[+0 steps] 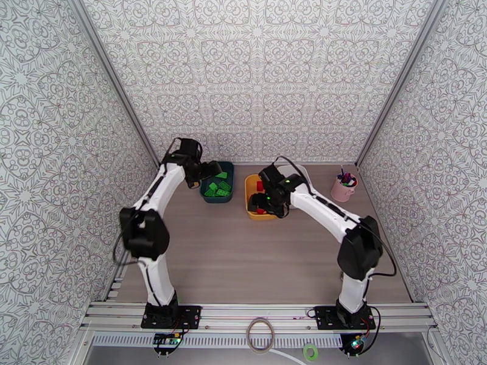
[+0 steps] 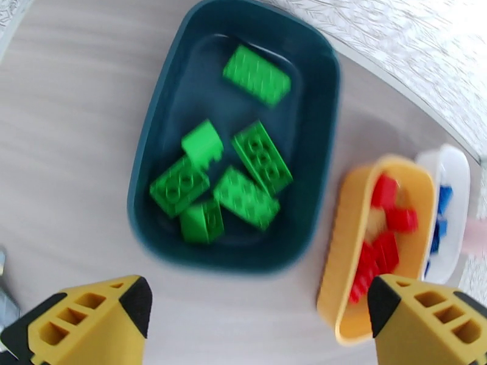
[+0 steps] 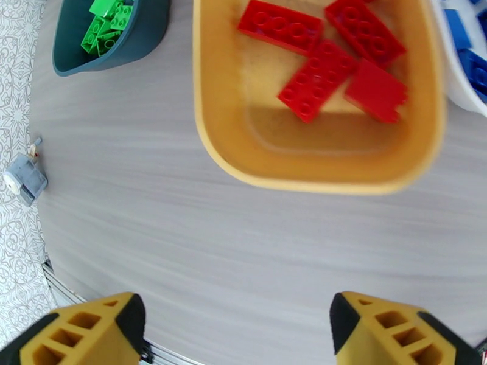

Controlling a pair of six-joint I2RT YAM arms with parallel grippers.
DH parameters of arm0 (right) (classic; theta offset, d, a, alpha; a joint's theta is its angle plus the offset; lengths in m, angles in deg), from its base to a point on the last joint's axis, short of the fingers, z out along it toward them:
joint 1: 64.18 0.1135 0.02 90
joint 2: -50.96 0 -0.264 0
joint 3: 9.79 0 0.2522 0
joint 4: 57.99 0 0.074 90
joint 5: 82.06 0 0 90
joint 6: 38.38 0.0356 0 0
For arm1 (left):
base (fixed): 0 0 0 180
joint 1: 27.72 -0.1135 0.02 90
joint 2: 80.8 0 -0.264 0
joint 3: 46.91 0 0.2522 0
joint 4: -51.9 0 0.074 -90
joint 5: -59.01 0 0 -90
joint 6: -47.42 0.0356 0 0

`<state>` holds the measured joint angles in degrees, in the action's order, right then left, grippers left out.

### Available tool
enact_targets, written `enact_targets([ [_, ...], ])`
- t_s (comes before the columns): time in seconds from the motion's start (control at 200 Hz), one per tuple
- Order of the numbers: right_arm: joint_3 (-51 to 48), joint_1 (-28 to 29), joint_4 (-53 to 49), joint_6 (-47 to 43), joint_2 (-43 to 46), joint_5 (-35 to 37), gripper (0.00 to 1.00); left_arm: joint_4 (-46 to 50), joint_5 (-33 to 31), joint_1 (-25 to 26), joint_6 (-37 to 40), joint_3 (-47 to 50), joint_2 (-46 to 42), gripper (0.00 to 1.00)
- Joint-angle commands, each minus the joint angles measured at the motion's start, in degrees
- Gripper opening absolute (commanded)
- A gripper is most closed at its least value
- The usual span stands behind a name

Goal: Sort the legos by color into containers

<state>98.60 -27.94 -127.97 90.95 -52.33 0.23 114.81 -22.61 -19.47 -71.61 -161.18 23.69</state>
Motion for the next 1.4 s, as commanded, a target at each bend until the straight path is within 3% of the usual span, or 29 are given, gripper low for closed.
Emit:
enact_targets([
  [0.0, -3.3, -0.9, -1.1, -1.5, 5.7, 4.8, 0.89, -6.5, -3.0, 1.5, 2.5, 7.9, -11.6, 0.99],
  [0.215, -7.3, -2.3, -3.6, -5.3, 17.7, 15.6, 0.91, -11.3, -10.0, -0.5, 5.6, 22.0, -31.4, 0.99],
  [0.36, -9.1, -2.8, -3.8, -5.8, 26.1, 33.2, 0.94, -20.0, -17.8, -1.9, 10.6, 29.9, -42.5, 0.99],
  [0.42, -12.9, -2.9, 2.1, -9.6, 30.3, 36.1, 0.92, -30.3, -19.5, -1.4, 16.4, 37.3, -47.3, 0.99],
  [0.44, -15.1, -2.9, 4.7, -10.7, 31.9, 37.3, 0.98, -33.6, -19.4, -1.3, 18.8, 40.0, -49.3, 0.99],
  [0.51, -24.9, -2.9, 16.6, -14.2, 38.2, 44.0, 0.99, -44.2, -17.8, -1.5, 22.9, 49.1, -56.2, 0.99],
  [0.58, -32.8, -3.1, 26.9, -21.4, 44.7, 44.9, 0.99, -52.5, -18.3, -2.4, 25.9, 55.3, -59.9, 0.99],
  [0.7, -47.4, -6.6, 47.6, -29.9, 49.2, 48.9, 0.99, -44.4, -26.6, -4.4, 23.5, 56.3, -56.4, 0.99],
  [0.76, -52.1, -8.2, 53.7, -31.9, 48.1, 49.9, 0.98, -45.2, -28.9, -4.4, 25.0, 59.2, -54.1, 0.99],
  [0.88, -56.1, -10.9, 60.1, -36.1, 40.7, 49.9, 0.99, -55.4, -31.6, -4.7, 30.8, 66.9, -48.4, 0.99],
  [1.02, -59.7, -14.2, 70.8, -39.1, 31.8, 49.1, 0.99, -64.9, -32.4, -6.9, 29.8, 71.2, -40.5, 0.99],
  [1.175, -63.4, -19.0, 85.2, -41.4, 24.5, 43.0, 0.99, -81.4, -27.4, -7.2, 31.9, 73.6, -30.7, 0.99],
  [1.265, -64.2, -20.8, 89.9, -42.5, 19.9, 42.3, 0.99, -85.9, -27.1, -6.9, 29.4, 74.2, -24.9, 0.99],
  [1.396, -67.6, -24.3, 99.2, -41.2, 17.0, 38.5, 0.99, -103.6, -25.1, -6.0, 32.2, 80.7, -18.7, 0.99],
])
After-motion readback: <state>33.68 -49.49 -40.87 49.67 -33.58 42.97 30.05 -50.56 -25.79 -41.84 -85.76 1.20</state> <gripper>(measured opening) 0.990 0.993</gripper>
